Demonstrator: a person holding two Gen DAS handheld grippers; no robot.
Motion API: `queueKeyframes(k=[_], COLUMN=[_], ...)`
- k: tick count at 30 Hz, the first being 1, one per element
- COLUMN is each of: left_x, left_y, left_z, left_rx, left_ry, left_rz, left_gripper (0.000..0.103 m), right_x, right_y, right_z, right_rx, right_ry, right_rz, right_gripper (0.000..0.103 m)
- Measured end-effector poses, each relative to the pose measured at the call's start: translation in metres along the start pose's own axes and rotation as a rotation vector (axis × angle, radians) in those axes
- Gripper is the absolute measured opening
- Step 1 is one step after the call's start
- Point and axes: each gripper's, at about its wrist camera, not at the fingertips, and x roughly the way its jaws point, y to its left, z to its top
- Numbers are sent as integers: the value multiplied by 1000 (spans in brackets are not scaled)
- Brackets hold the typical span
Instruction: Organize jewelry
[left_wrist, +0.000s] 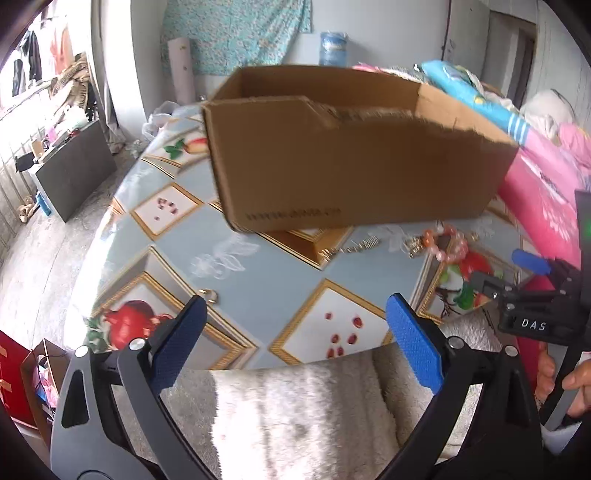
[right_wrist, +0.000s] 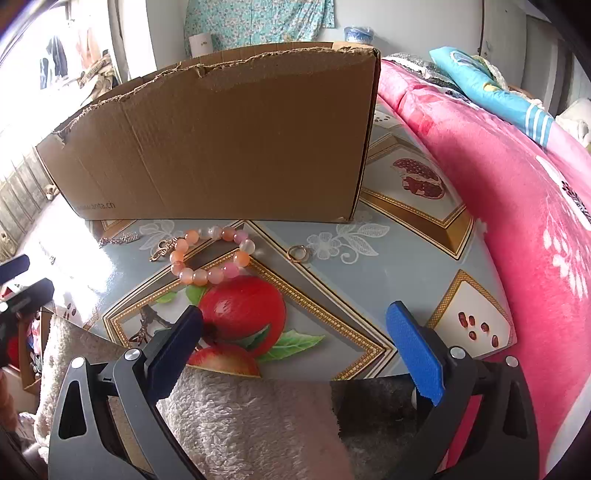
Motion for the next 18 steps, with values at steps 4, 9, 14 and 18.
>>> queueKeyframes(k=[4, 9, 14, 18], left_x=[2, 15, 23, 26], left_y=[16, 44, 51, 53], left_z=[2, 4, 0, 2], left_rx=[7, 0, 124, 128], left_ry=[12, 69, 116, 126], left_rz=[49, 53, 34, -13], left_gripper=[67, 45, 32, 27], right_x=[-2, -5, -2, 1], right_y=[-2, -8, -3, 0], right_z=[-2, -1, 0, 4], right_rx=[-2, 15, -6, -10], right_ry=[-4, -8, -5, 3], right_rz=[21, 63, 38, 21], right_gripper=[97, 97, 97, 97])
